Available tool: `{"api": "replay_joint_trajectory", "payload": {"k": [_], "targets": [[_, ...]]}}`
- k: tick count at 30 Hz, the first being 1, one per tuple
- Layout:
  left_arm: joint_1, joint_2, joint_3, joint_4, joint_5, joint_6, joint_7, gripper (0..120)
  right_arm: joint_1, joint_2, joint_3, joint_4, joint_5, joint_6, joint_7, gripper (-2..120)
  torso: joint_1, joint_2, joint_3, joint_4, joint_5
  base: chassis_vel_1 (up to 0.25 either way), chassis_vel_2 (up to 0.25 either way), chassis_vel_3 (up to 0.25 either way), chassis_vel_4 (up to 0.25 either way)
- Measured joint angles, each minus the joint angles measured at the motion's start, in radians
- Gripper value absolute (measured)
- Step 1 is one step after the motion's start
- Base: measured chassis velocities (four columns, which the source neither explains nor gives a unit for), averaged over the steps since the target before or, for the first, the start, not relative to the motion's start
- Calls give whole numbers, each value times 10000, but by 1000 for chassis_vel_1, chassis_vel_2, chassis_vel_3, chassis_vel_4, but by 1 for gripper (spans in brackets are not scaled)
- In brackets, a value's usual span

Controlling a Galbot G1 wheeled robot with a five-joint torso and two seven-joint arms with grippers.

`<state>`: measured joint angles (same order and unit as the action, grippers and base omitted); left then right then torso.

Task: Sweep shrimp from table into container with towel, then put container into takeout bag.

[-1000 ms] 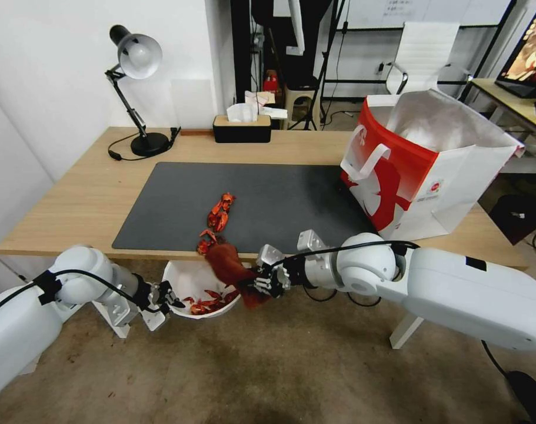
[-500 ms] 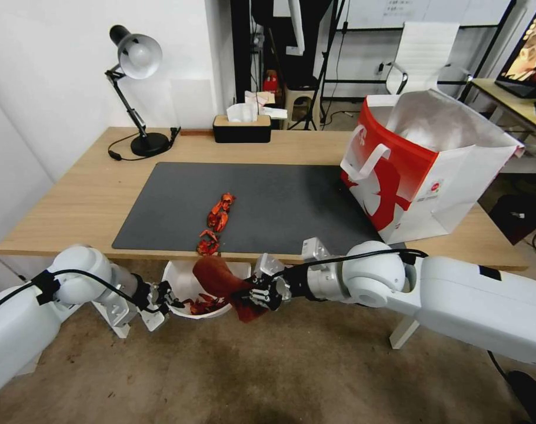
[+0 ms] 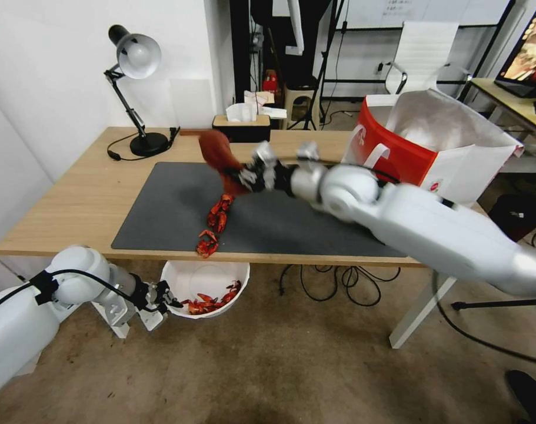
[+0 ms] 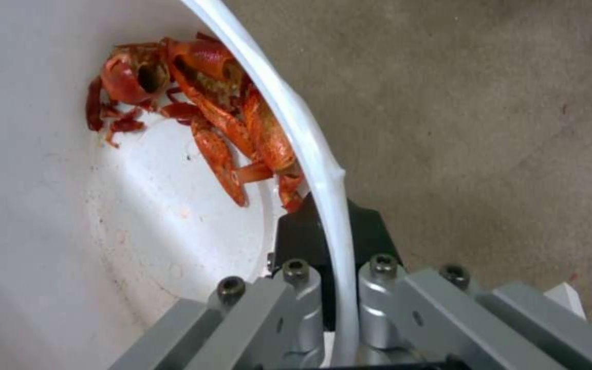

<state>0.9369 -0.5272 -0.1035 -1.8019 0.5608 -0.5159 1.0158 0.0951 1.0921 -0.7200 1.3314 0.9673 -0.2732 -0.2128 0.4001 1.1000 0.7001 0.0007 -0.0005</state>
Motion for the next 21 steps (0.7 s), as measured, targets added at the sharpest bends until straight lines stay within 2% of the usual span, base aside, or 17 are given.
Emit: {"api": "replay_joint_trajectory", "payload": {"k": [1, 5, 6, 9, 10, 12, 13, 16, 17, 19, 21], "targets": [[0, 0, 0, 0, 0, 0, 0, 0, 0, 0, 0, 0, 0, 0, 0, 7, 0, 0, 0, 0, 0, 0, 0, 0, 0], [105, 16, -183, 1, 21, -95, 0, 0, 363, 721, -300, -1986, -670, -67, -1108, 7, 0, 0, 0, -9, 3, 0, 0, 0, 0], [105, 16, -183, 1, 21, -95, 0, 0, 363, 721, -300, -1986, -670, -67, -1108, 7, 0, 0, 0, -9, 3, 0, 0, 0, 0], [129, 47, -263, 27, 42, -166, -10, 0, 691, 1279, -726, -3688, -1594, 62, -2446, 7, 2, 0, 1, -13, 3, 0, 0, 0, 0], [129, 47, -263, 27, 42, -166, -10, 0, 691, 1279, -726, -3688, -1594, 62, -2446, 7, 2, 0, 1, -13, 3, 0, 0, 0, 0], [115, 51, -273, 30, 48, -192, -17, 0, 965, 1717, -1039, -4756, -2246, 263, -3635, 7, -1, 0, 1, -7, 3, 0, 0, 0, 0], [115, 51, -273, 30, 48, -192, -17, 0, 965, 1717, -1039, -4756, -2246, 263, -3635, 7, -1, 0, 1, -7, 3, 0, 0, 0, 0], [80, 35, -272, 30, 67, -203, -18, 0, 1248, 2407, -1453, -6182, -2954, 744, -5050, 7, -1, -1, 1, -6, 3, 0, 0, 0, 0], [80, 35, -272, 30, 67, -203, -18, 0, 1248, 2407, -1453, -6182, -2954, 744, -5050, 7, -1, -1, 1, -6, 3, 0, 0, 0, 0], [71, 1, -277, 101, 99, -234, -24, 0, 1413, 2889, -1717, -7277, -3288, 1131, -5815, 7, -1, -1, 1, -6, 2, 0, 0, 0, 0], [76, -14, -290, 130, 121, -254, -27, 0, 1453, 3024, -1784, -7605, -3400, 1283, -6086, 7, -1, -1, 0, -7, 2, 0, 0, 0, 0]]}}
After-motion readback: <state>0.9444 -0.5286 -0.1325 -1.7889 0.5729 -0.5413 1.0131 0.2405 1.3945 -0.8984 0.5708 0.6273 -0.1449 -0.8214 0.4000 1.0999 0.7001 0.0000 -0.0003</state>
